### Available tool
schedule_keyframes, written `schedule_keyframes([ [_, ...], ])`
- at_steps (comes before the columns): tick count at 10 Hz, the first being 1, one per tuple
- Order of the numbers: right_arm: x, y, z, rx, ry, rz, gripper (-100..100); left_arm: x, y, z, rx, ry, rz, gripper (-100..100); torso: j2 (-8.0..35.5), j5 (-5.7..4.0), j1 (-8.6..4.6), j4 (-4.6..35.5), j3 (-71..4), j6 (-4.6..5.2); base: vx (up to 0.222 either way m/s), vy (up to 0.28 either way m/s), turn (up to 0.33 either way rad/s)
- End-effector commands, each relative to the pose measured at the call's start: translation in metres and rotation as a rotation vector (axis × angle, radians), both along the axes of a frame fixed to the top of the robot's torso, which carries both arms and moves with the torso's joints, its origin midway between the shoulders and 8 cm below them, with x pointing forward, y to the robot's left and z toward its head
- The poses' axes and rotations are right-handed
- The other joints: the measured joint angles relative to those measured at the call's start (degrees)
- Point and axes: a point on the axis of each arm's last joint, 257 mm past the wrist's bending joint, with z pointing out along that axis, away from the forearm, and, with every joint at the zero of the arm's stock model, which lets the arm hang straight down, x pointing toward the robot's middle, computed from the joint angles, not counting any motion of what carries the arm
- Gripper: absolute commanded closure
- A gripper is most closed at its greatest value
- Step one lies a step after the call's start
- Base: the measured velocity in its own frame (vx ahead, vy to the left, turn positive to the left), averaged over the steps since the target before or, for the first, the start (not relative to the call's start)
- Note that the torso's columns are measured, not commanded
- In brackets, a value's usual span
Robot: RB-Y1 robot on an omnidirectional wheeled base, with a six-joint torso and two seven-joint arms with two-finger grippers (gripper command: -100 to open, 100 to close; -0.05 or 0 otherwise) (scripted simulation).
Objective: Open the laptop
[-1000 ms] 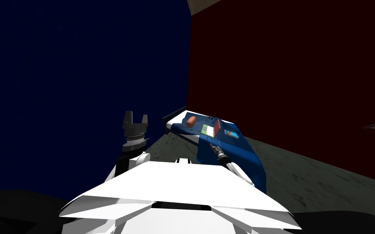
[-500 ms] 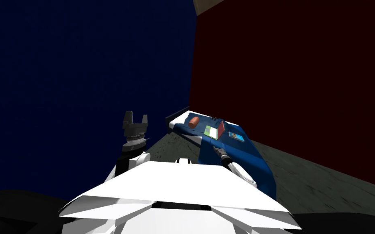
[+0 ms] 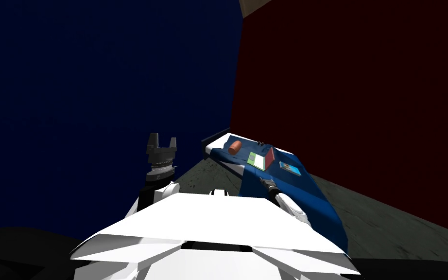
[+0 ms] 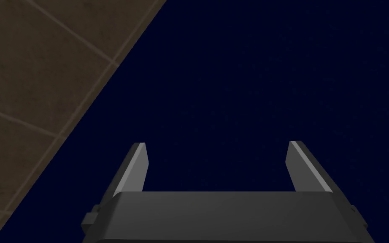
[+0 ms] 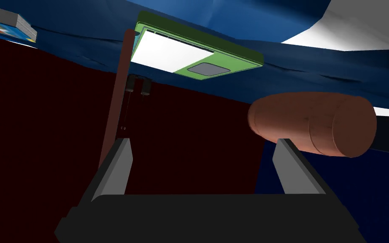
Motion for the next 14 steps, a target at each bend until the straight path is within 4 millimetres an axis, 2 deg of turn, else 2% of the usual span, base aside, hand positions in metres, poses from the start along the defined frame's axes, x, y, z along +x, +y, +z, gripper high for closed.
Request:
schedule_keyframes([
  [1,-0.005,-0.027,-0.002,-0.094,0.042,-0.021,-100,0.0,0.0,0.0,0.0,0.0,0.0,0,0.0,0.0,0.0,0.0,0.0,0.05,0.022,-0.02,0.12],
  [2,-0.003,-0.043,0.003,-0.15,0.054,-0.026,-100,0.0,0.0,0.0,0.0,0.0,0.0,0,0.0,0.0,0.0,0.0,0.0,0.0,0.03,-0.036,0.236],
  [3,-0.007,-0.046,-0.001,-0.152,0.065,-0.033,-100,0.0,0.0,0.0,0.0,0.0,0.0,0,0.0,-0.01,-0.02,0.0,0.0,-0.01,0.026,-0.031,0.078],
  [4,-0.008,-0.065,0.002,-0.208,0.085,-0.045,-100,0.0,0.0,0.0,0.0,0.0,0.0,0,0.0,0.01,0.01,0.0,0.0,0.06,0.021,-0.027,0.119],
  [5,-0.008,-0.065,0.002,-0.208,0.085,-0.045,-100,0.0,0.0,0.0,0.0,0.0,0.0,0,0.0,0.01,0.04,0.0,0.0,0.01,0.017,-0.023,0.082],
  [8,-0.01,-0.117,0.019,-0.362,0.132,-0.079,-100,0.0,0.0,0.0,0.0,0.0,0.0,0,0.0,0.0,-0.02,0.0,0.0,0.0,0.027,-0.04,0.181],
  [10,-0.01,-0.117,0.019,-0.362,0.132,-0.079,-100,0.0,0.0,0.0,0.0,0.0,0.0,0,0.0,-0.01,0.02,0.0,0.0,0.06,0.014,-0.034,0.018],
  [13,-0.011,-0.161,0.044,-0.496,0.163,-0.11,-100,0.0,0.0,0.0,0.0,0.0,0.0,0,0.0,0.01,0.01,0.0,0.0,-0.01,0.018,-0.039,0.164],
  [14,-0.011,-0.161,0.044,-0.496,0.163,-0.11,-100,0.0,0.0,0.0,0.0,0.0,0.0,0,0.0,-0.01,-0.07,0.0,0.0,0.05,0.016,-0.044,0.031],
])
